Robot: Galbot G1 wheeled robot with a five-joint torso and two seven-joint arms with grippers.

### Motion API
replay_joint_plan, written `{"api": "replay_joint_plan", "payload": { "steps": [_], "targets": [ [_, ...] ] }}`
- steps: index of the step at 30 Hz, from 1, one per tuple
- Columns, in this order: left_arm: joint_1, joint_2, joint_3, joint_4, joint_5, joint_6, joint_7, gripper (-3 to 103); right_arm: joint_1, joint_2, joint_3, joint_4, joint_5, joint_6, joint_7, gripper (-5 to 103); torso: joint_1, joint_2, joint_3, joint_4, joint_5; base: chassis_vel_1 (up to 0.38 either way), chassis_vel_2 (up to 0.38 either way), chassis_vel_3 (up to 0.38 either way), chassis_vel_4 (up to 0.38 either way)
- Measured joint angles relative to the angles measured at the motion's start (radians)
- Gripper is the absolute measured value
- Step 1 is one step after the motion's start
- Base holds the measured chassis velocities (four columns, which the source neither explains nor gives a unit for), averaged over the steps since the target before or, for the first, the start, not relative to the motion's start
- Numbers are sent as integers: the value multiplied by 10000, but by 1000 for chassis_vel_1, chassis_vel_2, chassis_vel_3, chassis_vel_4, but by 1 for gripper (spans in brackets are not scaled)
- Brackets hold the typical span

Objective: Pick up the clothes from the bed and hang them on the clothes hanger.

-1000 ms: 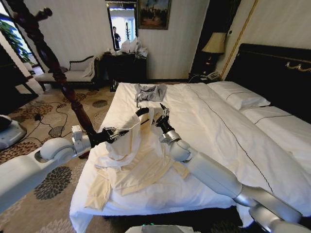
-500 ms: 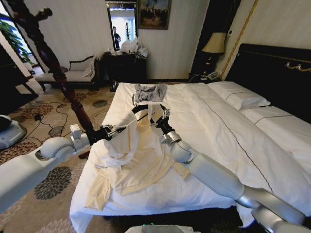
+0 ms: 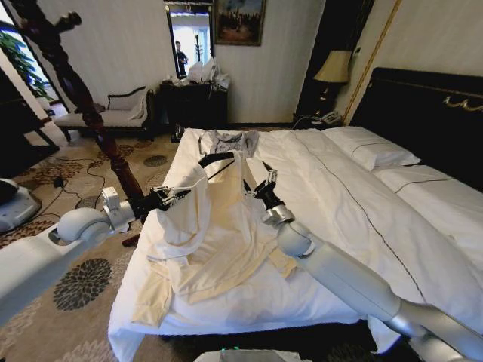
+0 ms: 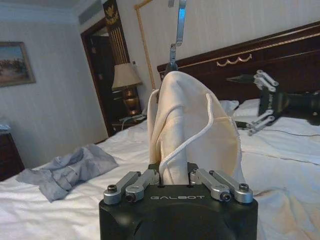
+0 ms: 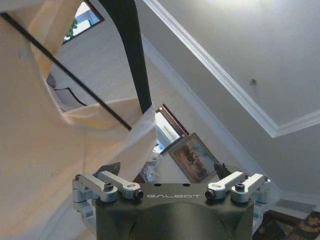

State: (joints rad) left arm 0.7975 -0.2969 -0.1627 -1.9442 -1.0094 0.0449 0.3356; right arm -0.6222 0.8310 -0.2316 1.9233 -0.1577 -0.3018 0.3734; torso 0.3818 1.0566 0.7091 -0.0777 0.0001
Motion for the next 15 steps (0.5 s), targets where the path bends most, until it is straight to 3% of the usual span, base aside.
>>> {"api": "replay_joint_plan", "payload": {
  "steps": [15],
  "targets": [
    [-18, 244, -411, -431, -10, -200, -541, 20, -1370, -633, 938, 416, 99, 122, 544, 100, 1, 0, 0, -2, 2, 0, 0, 0, 0]
  ]
}}
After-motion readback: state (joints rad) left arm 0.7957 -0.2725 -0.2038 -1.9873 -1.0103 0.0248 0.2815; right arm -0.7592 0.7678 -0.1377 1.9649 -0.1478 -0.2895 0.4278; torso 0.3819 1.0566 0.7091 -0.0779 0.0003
